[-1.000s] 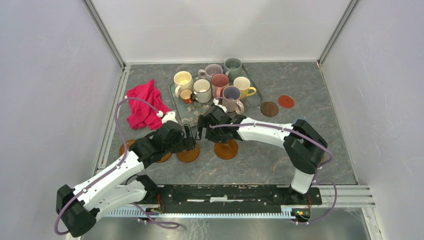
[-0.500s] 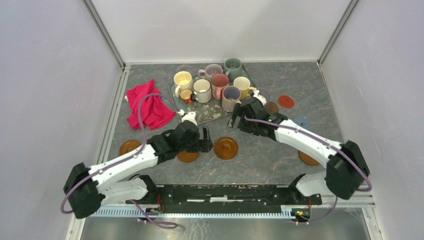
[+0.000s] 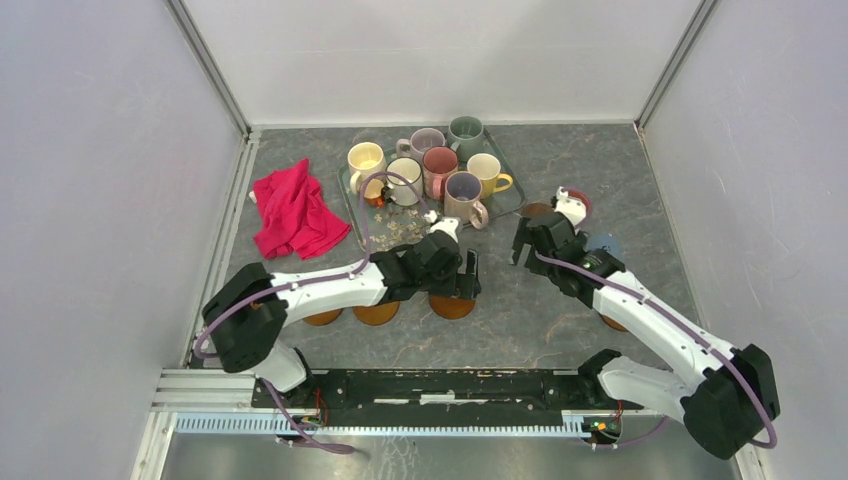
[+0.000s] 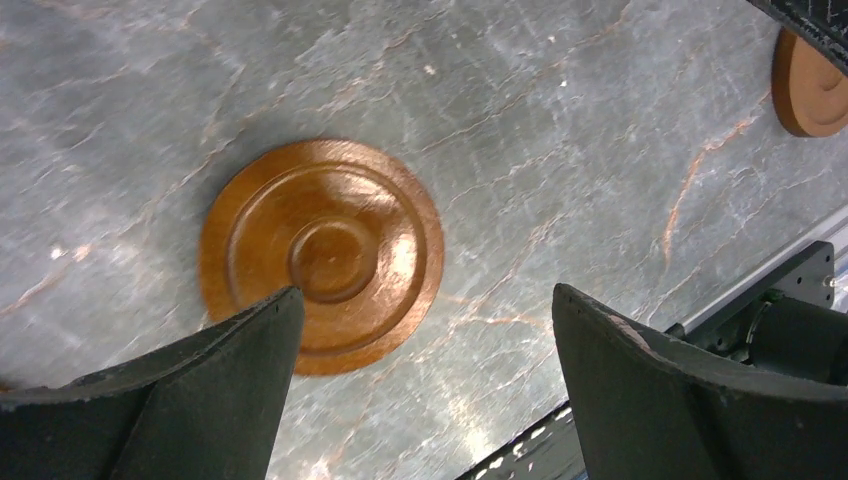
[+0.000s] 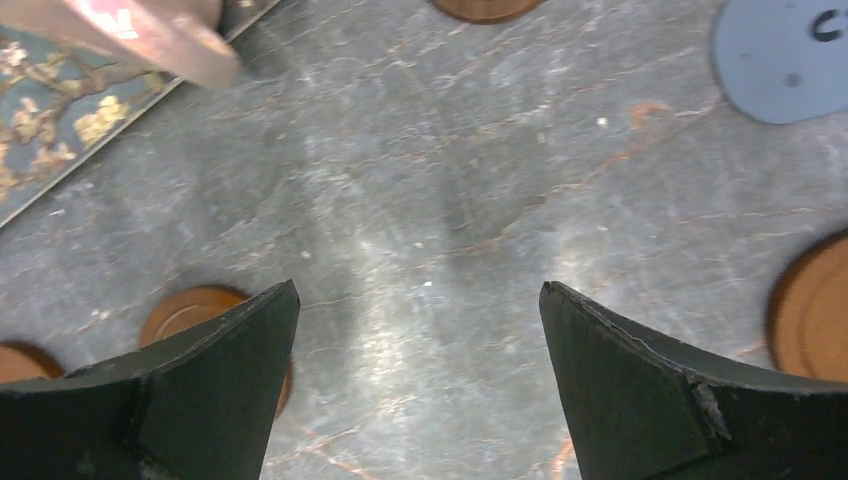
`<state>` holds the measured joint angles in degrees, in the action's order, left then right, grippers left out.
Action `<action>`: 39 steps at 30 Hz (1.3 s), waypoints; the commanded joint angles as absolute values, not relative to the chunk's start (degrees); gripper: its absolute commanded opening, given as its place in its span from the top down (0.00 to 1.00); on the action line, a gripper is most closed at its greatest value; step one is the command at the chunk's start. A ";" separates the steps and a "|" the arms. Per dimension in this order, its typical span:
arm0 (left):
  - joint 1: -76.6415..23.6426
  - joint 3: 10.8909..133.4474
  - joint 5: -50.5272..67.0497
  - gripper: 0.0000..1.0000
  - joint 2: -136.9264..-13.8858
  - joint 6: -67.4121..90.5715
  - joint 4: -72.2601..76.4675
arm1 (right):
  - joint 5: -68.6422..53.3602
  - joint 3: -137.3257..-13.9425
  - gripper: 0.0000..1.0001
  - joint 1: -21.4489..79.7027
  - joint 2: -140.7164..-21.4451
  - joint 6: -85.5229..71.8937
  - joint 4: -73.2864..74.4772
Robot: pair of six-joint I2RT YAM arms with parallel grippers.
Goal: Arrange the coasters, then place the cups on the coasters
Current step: Move the coaster to the center of the board.
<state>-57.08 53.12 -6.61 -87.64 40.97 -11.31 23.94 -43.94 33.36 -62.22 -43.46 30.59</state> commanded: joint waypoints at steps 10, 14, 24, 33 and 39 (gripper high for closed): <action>-58.82 57.48 -2.55 0.00 -96.33 38.58 -8.11 | 24.45 -38.49 0.02 22.23 -58.19 -35.34 29.51; -58.83 55.92 -2.63 0.00 -96.54 38.58 -8.18 | 22.76 -37.71 0.02 20.15 -58.31 -34.42 28.53; -58.86 51.65 -4.15 0.00 -94.35 40.00 -8.93 | 21.46 -36.32 0.02 17.47 -58.75 -33.27 27.17; -58.79 48.26 -6.25 0.00 -91.11 41.05 -10.29 | 21.44 -35.60 0.02 15.96 -59.24 -32.54 26.56; -58.79 48.33 -6.92 0.00 -91.49 41.21 -10.46 | 21.18 -35.04 0.02 15.51 -59.32 -32.41 26.63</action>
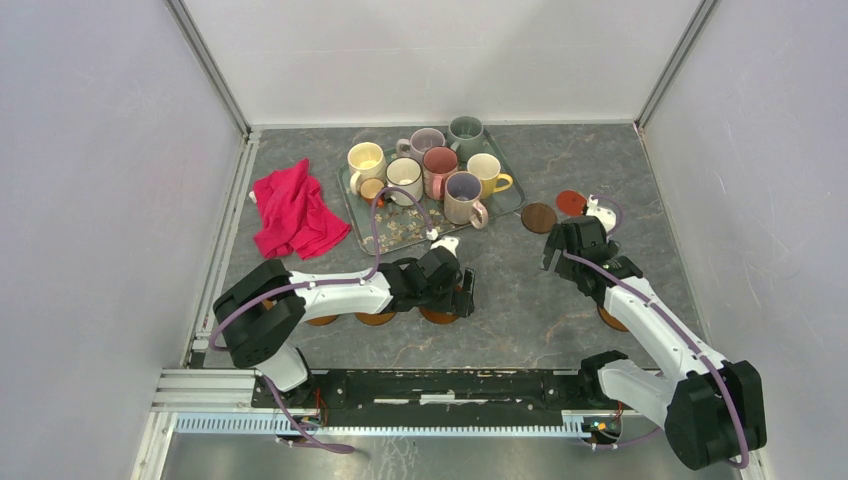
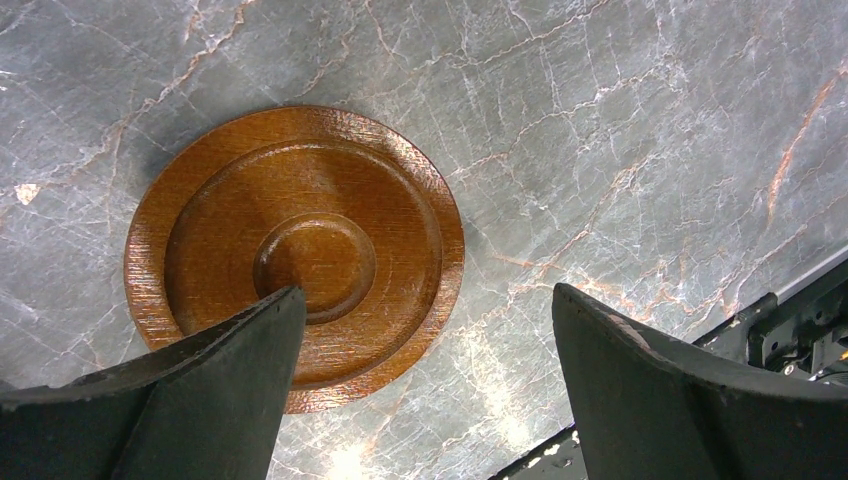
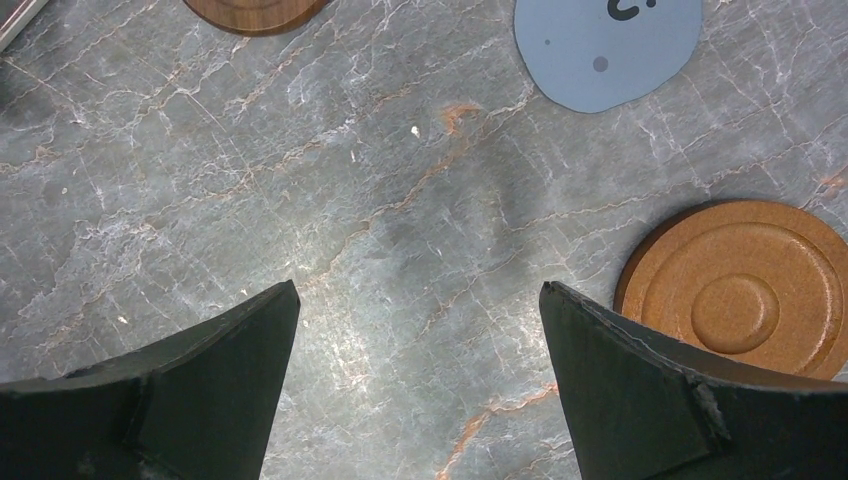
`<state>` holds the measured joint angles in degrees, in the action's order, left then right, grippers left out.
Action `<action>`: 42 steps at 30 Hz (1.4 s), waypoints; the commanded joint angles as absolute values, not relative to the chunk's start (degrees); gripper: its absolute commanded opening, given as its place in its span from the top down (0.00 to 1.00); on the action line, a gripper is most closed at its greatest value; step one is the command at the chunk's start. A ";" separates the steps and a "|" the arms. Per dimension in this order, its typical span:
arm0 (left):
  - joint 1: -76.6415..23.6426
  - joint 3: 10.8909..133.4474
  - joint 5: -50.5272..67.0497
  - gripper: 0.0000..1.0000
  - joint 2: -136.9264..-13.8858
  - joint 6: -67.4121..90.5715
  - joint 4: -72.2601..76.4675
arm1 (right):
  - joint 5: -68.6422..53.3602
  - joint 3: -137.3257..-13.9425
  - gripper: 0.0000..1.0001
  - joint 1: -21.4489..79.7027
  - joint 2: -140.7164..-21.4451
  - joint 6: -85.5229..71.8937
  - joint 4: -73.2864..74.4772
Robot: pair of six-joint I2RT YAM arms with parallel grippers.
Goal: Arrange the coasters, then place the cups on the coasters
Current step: Move the coaster to the center of the board.
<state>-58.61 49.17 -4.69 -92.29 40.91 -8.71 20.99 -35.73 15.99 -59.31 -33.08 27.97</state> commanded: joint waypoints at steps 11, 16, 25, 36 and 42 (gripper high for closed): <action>-58.58 47.92 -9.21 0.00 -90.32 41.41 -12.02 | 21.53 -34.30 0.02 14.84 -59.42 -32.04 26.76; -58.55 47.55 -9.35 0.00 -89.42 41.31 -12.73 | 21.99 -34.11 0.02 14.58 -59.44 -31.94 26.97; -58.58 48.22 -8.27 0.00 -89.21 39.81 -11.85 | 22.88 -33.84 0.02 13.80 -60.33 -32.14 26.59; -58.48 51.17 -8.35 0.00 -90.24 37.56 -13.57 | 25.16 -33.17 0.02 10.77 -60.08 -32.55 26.72; -58.54 52.19 -7.15 0.00 -88.45 35.59 -14.28 | 25.64 -31.11 0.02 5.32 -59.24 -33.90 25.70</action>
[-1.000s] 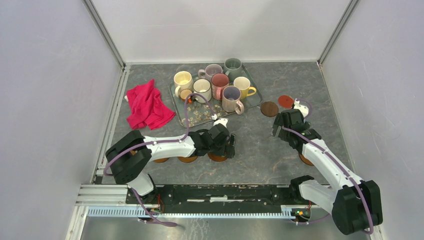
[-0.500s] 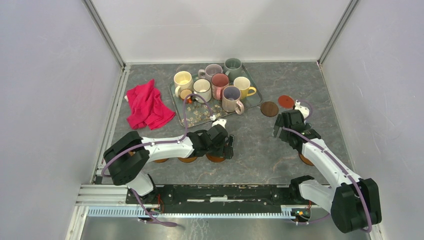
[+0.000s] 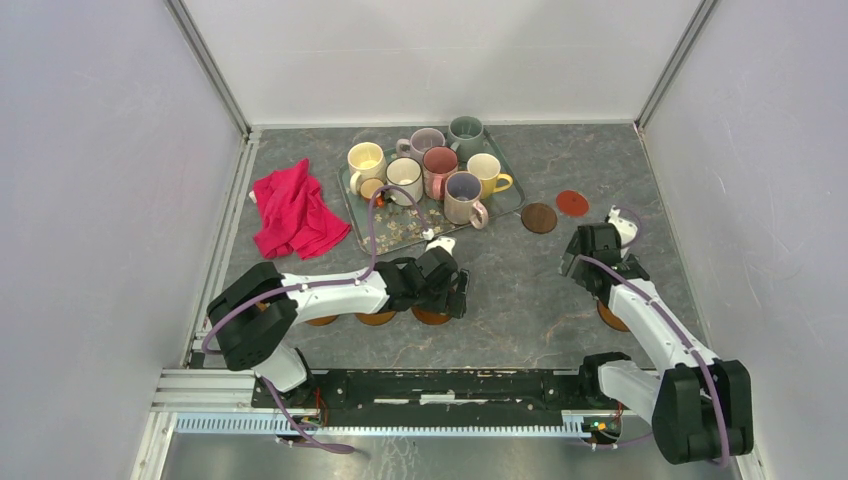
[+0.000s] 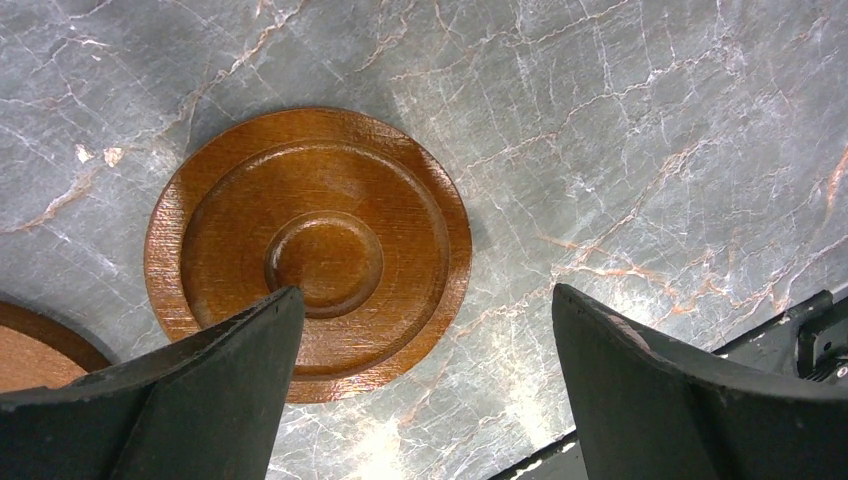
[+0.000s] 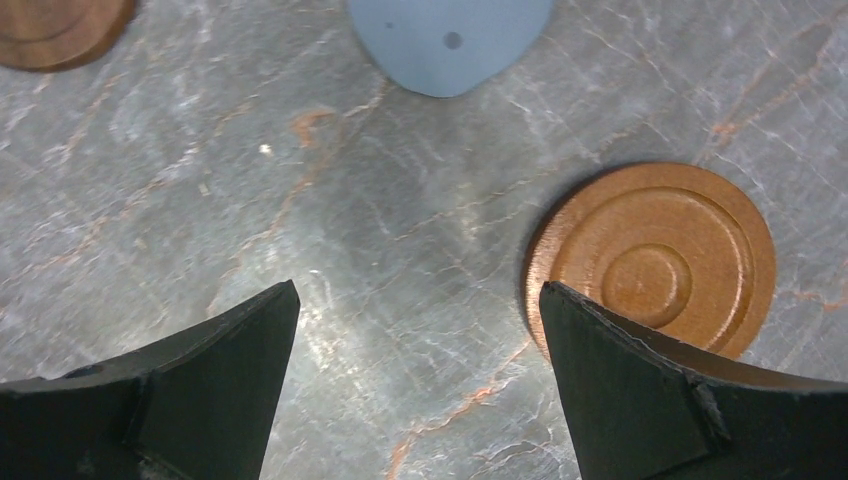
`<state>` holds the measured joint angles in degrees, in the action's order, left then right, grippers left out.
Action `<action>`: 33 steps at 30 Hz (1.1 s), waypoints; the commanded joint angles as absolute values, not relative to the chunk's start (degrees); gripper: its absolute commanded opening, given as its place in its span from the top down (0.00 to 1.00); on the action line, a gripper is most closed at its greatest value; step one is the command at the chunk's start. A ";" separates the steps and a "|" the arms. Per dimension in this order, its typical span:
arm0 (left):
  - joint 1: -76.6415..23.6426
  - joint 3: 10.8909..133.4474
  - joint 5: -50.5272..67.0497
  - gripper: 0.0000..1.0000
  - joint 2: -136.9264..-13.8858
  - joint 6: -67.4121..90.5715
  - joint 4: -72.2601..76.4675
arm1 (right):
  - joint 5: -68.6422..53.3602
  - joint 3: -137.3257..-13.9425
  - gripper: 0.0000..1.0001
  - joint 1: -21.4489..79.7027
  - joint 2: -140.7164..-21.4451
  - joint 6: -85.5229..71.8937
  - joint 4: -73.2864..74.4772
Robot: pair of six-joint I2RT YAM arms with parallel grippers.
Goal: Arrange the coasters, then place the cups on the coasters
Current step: Move the coaster to the center of the board.
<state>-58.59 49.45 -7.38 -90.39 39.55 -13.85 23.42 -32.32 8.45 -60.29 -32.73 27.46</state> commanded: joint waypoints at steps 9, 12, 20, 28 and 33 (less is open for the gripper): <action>-58.52 57.87 -6.90 0.00 -86.43 30.69 -19.87 | 22.77 -24.43 0.02 -5.00 -55.71 -35.13 20.58; -58.54 58.91 -6.73 0.00 -86.16 30.24 -21.21 | 19.49 -22.00 0.02 -8.43 -55.42 -32.78 16.85; -58.54 58.89 -5.85 0.00 -85.08 31.52 -22.96 | 9.03 -18.73 0.02 -13.53 -59.63 -28.28 10.69; -58.54 58.80 -8.43 0.00 -82.94 32.50 -24.13 | 4.59 -17.57 0.02 -13.48 -56.95 -27.53 11.21; -58.53 58.86 -9.12 0.00 -82.54 32.69 -24.13 | 0.78 -16.88 0.02 -13.03 -55.45 -25.82 10.98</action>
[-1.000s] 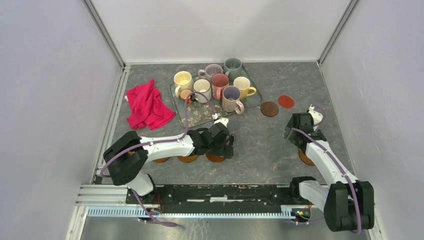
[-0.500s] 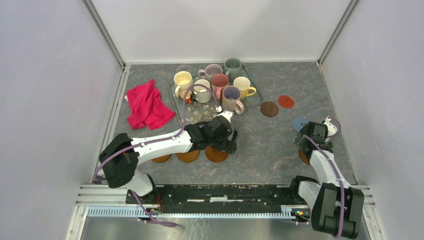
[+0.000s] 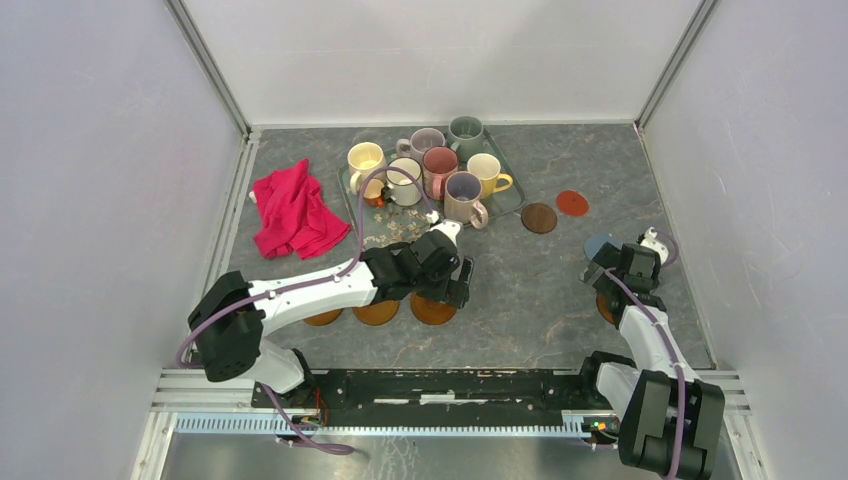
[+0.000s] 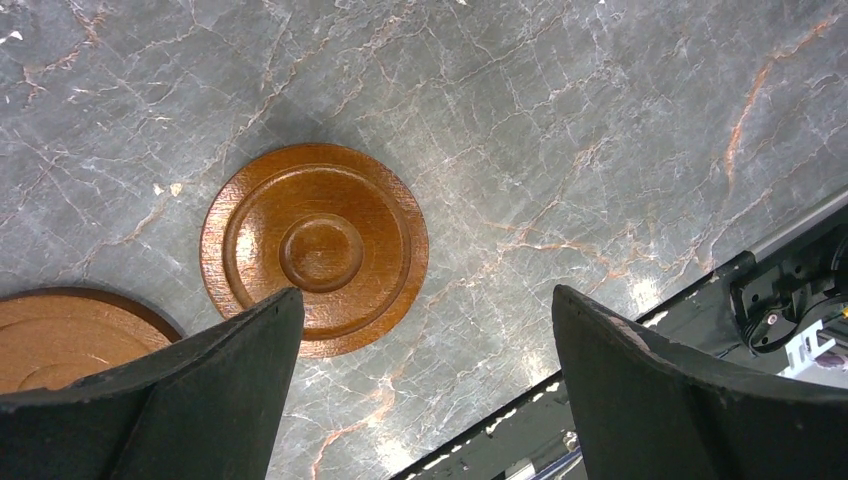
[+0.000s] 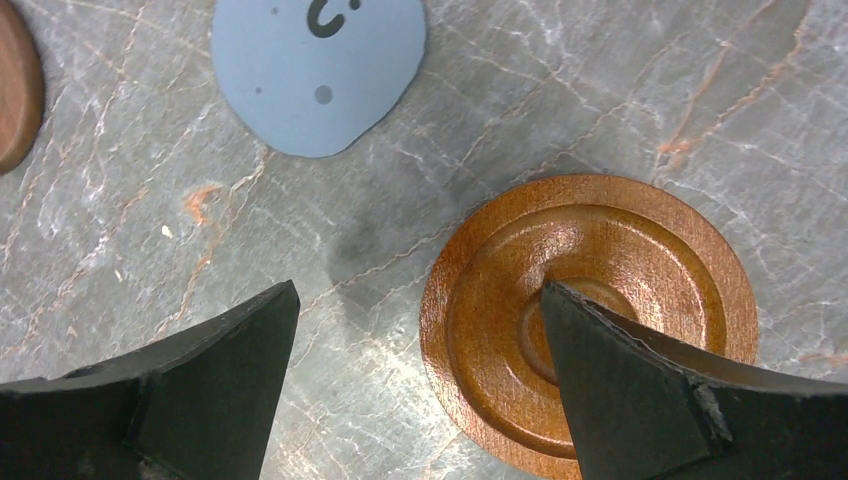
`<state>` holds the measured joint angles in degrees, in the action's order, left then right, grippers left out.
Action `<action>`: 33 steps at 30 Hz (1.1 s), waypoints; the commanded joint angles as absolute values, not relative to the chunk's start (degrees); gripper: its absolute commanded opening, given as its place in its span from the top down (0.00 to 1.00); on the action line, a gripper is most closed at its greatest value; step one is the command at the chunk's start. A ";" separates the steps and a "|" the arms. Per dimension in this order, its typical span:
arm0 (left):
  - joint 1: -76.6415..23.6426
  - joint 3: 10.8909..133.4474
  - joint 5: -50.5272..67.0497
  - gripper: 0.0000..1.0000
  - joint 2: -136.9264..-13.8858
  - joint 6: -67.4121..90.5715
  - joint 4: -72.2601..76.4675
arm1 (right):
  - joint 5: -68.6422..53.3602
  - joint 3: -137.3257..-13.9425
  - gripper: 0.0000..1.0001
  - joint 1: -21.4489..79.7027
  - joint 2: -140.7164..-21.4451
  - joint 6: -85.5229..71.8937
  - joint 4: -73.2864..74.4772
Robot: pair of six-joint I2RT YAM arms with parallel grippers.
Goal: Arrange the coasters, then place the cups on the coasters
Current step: Move the coaster to the center of the board.
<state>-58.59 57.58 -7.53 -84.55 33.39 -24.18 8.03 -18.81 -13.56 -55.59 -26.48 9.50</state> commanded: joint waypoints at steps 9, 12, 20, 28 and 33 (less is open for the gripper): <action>-58.38 58.78 -11.43 0.00 -79.65 32.17 -24.02 | 0.21 -17.04 0.02 -6.46 -56.65 -25.43 11.50; -58.12 58.06 -12.97 0.00 -78.75 32.34 -23.73 | 2.58 -17.55 0.02 -1.43 -56.97 -27.20 12.36; -56.85 56.50 -14.15 0.00 -77.44 32.67 -22.55 | 4.76 -17.12 0.02 10.41 -57.78 -33.45 12.15; -54.83 55.29 -14.39 0.00 -75.84 33.05 -21.91 | 7.74 -19.22 0.02 21.88 -61.48 -38.53 10.78; -53.69 54.88 -14.33 0.00 -75.20 32.78 -22.23 | 10.64 -21.19 0.02 29.84 -64.68 -42.96 9.83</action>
<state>-54.52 55.40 -13.32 -77.49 33.39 -23.88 12.10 -21.23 24.86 -61.65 -35.73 5.76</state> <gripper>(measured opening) 0.994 0.982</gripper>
